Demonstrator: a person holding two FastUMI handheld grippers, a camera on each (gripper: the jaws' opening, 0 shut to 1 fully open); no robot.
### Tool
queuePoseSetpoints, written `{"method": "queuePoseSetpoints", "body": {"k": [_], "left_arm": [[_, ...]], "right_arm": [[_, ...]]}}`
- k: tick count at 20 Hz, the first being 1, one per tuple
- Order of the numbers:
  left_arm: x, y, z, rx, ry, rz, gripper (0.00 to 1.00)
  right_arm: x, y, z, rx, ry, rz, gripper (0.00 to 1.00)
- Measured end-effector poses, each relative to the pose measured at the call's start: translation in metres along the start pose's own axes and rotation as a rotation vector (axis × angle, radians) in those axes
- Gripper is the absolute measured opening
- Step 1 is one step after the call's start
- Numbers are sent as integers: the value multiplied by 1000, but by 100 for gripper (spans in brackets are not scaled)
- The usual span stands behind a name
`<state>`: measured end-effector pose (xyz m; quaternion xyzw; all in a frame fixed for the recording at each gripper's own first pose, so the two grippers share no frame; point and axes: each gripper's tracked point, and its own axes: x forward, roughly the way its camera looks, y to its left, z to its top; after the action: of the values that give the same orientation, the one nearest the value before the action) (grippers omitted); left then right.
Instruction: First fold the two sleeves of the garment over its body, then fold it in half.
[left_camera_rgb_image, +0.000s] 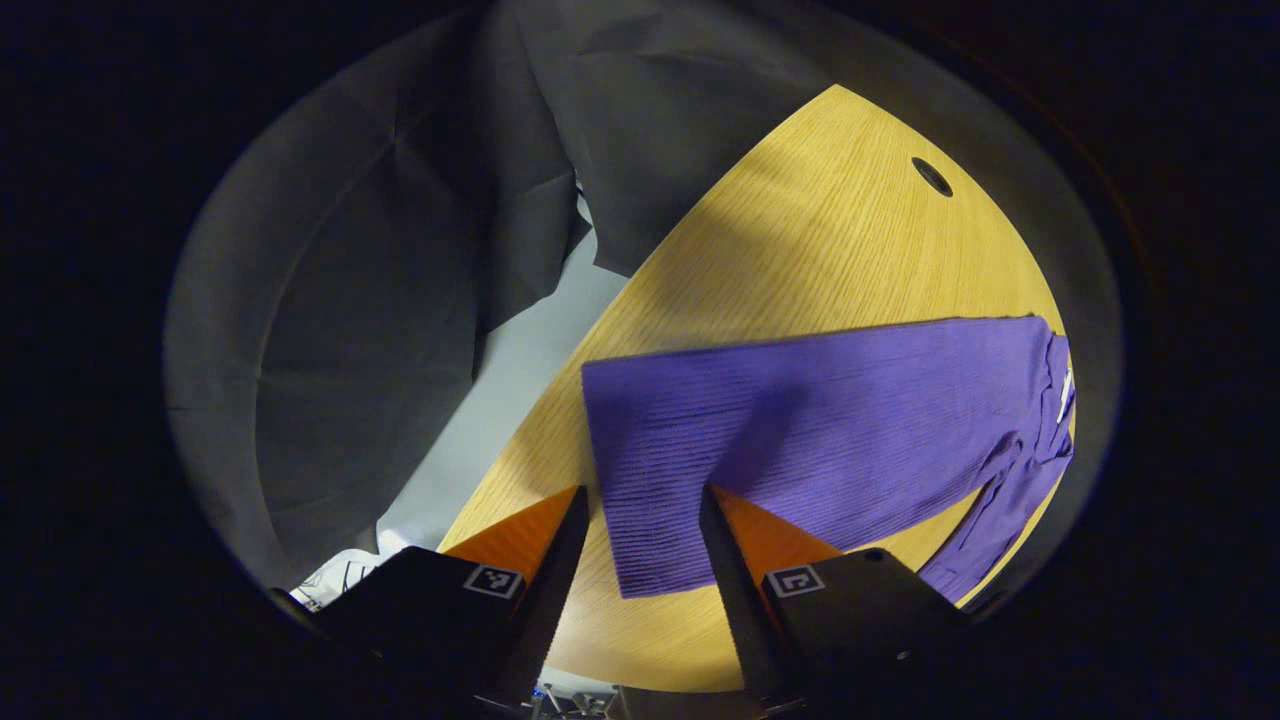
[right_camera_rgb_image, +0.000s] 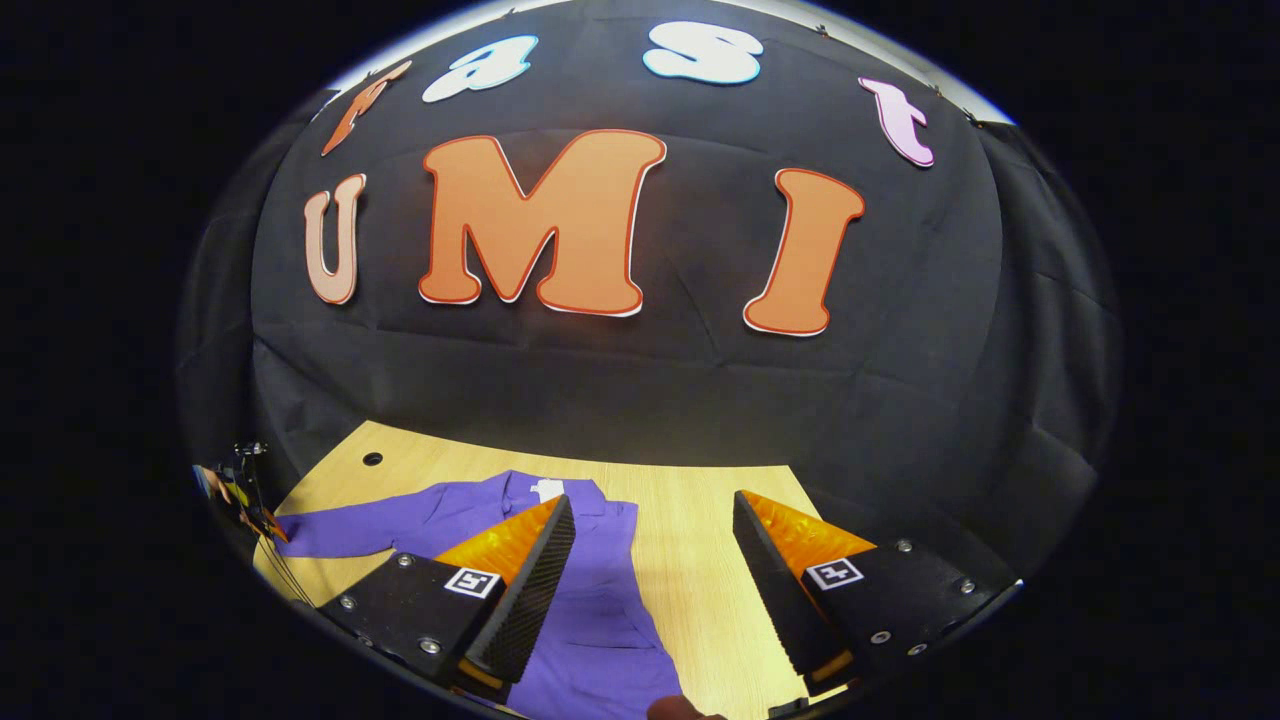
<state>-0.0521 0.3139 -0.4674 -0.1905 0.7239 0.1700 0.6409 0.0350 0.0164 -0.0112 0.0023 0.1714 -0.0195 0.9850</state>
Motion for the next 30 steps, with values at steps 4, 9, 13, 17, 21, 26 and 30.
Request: {"method": "queuePoseSetpoints", "body": {"k": [4,9,13,17,21,26,30], "left_arm": [[-1,-14,3,-18,7,-12,40],[-9,-27,3,8,-13,-45,8],[-46,-50,14,115,-103,-57,6],[-99,-94,15,237,-188,-107,5],[-159,-136,13,355,-261,-149,5],[-219,-214,1,491,-321,-188,5],[-249,-273,-16,570,-353,-220,6]], "right_arm": [[-1,-2,-7,4,4,10,96],[-3,-16,-17,19,16,2,96],[-3,-30,-20,49,18,-5,100],[-2,-40,-20,61,7,-5,100],[-2,-50,-24,67,3,3,96],[-6,-70,-29,71,-9,1,100],[-14,-84,-31,82,-17,1,96]]}}
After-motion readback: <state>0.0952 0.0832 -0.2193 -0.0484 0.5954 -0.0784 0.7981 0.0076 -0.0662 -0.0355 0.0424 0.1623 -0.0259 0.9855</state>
